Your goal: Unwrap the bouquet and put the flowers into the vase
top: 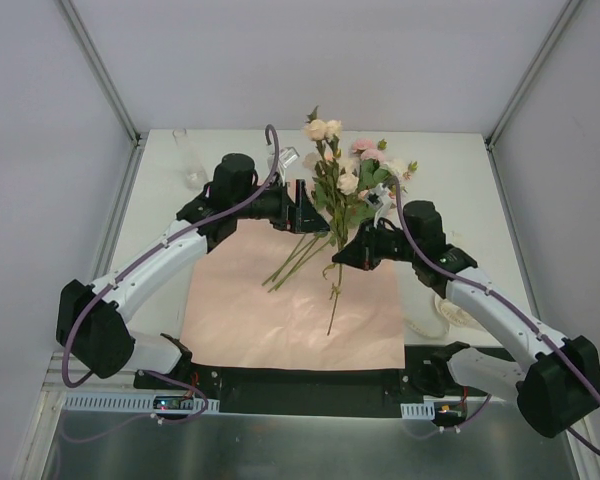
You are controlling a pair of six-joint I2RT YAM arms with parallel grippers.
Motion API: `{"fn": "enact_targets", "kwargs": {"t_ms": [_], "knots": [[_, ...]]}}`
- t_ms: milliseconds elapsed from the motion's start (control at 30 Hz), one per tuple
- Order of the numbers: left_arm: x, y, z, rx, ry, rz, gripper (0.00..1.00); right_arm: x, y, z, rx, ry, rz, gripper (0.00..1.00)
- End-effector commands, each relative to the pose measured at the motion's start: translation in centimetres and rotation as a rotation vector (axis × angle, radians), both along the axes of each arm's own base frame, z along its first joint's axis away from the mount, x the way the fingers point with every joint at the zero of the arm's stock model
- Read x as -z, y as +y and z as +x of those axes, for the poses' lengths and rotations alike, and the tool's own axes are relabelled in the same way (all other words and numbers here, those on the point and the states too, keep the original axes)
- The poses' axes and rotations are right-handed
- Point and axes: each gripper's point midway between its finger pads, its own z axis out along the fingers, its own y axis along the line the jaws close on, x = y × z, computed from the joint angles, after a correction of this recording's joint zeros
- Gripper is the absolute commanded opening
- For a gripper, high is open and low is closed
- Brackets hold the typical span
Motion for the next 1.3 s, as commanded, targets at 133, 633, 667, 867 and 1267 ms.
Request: {"fn": "enact_targets", "kwargs": {"t_ms": [133, 633, 667, 867, 1267], "knots": [[-5.0, -2.3, 0.2, 0.064, -0.065, -0.245, 0.76, -4.6, 2.3, -2.8, -0.185, -0.156, 0.091, 0.01], [-4.1, -3.9, 1.3, 0.105, 0.013, -0.268, 0.12, -3.8, 3.0, -3.9, -0.195, -0.205, 0.014, 0.0], [-4.3, -3.8, 1.6, 0.098, -0.022, -0.258, 0.07, -3.8, 2.9, -3.8, -0.186, -0.209, 0.008, 0.0], [-6.0, -1.4, 3.3, -0.044, -0.181, -0.124, 0.0, -2.3, 0.2, -1.1, 0.039, -0.204, -0.145, 0.88], [-19.8, 16.8, 12.2, -0.803, -0.665, 0.186, 0.0, -2.0, -8.7, 1.7, 0.437, -0.206, -0.35, 1.0]]}}
